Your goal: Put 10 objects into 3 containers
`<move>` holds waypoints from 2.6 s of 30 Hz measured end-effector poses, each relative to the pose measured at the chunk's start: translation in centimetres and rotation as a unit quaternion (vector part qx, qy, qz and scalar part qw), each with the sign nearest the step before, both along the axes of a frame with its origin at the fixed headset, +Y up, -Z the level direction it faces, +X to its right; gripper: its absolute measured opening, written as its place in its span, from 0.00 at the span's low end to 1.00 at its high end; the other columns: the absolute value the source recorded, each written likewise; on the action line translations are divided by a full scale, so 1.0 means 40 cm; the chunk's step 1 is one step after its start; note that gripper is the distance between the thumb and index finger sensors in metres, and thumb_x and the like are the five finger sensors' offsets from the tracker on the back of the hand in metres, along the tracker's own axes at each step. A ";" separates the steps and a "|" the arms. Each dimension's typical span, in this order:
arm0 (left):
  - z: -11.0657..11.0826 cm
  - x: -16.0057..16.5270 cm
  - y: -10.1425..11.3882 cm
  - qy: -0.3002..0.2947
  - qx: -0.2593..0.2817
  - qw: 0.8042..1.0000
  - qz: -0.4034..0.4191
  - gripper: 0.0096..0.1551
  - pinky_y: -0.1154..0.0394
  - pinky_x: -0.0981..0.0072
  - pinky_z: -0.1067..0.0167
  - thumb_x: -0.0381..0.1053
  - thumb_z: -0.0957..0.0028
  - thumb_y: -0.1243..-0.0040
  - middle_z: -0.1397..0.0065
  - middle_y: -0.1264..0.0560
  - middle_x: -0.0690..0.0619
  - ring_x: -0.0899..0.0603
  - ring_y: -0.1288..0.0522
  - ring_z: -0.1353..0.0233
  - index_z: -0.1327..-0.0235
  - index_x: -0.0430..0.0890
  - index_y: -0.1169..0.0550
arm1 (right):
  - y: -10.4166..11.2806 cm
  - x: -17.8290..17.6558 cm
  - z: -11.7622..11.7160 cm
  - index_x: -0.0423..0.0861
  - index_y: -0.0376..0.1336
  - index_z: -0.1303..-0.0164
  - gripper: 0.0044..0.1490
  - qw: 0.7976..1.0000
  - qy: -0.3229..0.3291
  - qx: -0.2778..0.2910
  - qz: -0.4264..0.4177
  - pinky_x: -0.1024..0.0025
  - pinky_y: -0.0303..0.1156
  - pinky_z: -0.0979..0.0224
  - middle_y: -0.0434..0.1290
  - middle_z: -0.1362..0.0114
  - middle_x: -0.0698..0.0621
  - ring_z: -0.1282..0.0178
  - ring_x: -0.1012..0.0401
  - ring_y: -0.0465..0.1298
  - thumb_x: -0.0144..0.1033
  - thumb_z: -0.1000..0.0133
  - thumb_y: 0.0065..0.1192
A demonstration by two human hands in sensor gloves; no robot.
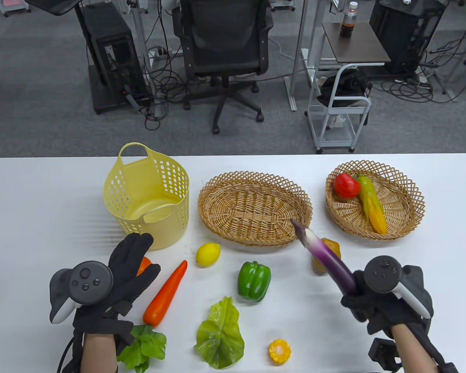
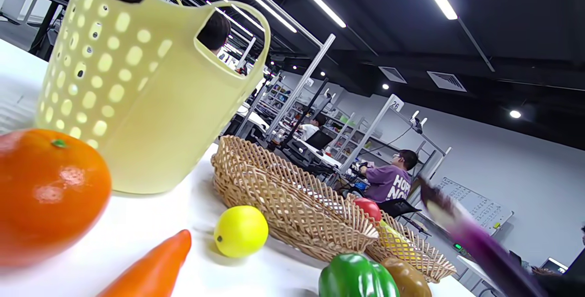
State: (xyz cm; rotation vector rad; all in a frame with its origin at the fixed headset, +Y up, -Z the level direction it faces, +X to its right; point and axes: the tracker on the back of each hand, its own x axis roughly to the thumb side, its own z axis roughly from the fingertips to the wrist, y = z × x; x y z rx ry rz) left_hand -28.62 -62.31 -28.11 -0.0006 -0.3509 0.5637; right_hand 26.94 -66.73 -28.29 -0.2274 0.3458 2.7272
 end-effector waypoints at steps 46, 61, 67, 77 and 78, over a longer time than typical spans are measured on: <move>-0.032 -0.011 -0.032 0.036 -0.051 0.998 -0.005 0.46 0.38 0.27 0.30 0.73 0.34 0.64 0.11 0.48 0.31 0.20 0.48 0.16 0.10 0.46 0.46 | 0.060 0.109 -0.278 0.43 0.34 0.13 0.55 0.970 -0.230 0.008 0.077 0.38 0.55 0.20 0.38 0.11 0.35 0.15 0.35 0.48 0.61 0.37 0.49; -0.025 -0.018 -0.024 0.021 -0.039 0.999 0.011 0.46 0.37 0.28 0.30 0.73 0.34 0.64 0.11 0.48 0.31 0.21 0.47 0.16 0.10 0.46 0.46 | -0.063 -0.064 -0.319 0.30 0.36 0.15 0.57 0.985 -0.077 -0.153 0.009 0.41 0.69 0.32 0.47 0.15 0.25 0.23 0.29 0.60 0.63 0.36 0.41; -0.025 -0.015 -0.025 0.017 -0.038 0.999 0.010 0.46 0.37 0.28 0.30 0.73 0.34 0.64 0.11 0.48 0.32 0.21 0.47 0.16 0.10 0.47 0.46 | -0.127 -0.090 -0.318 0.30 0.34 0.15 0.60 0.980 -0.062 -0.186 -0.019 0.45 0.72 0.35 0.46 0.15 0.23 0.26 0.29 0.63 0.66 0.37 0.41; -0.023 -0.016 -0.024 0.030 -0.028 0.999 -0.003 0.46 0.38 0.28 0.29 0.73 0.34 0.64 0.11 0.49 0.33 0.21 0.48 0.15 0.10 0.47 0.46 | -0.186 -0.132 -0.328 0.51 0.26 0.17 0.61 0.971 -0.008 -0.229 0.066 0.49 0.73 0.34 0.40 0.13 0.28 0.23 0.34 0.63 0.65 0.42 0.54; -0.024 -0.016 -0.024 0.030 -0.029 0.999 -0.003 0.46 0.38 0.28 0.29 0.73 0.34 0.64 0.11 0.49 0.32 0.21 0.48 0.15 0.10 0.47 0.46 | -0.190 -0.134 -0.329 0.50 0.25 0.17 0.62 0.971 -0.007 -0.228 0.069 0.50 0.73 0.34 0.41 0.14 0.28 0.24 0.34 0.64 0.65 0.43 0.55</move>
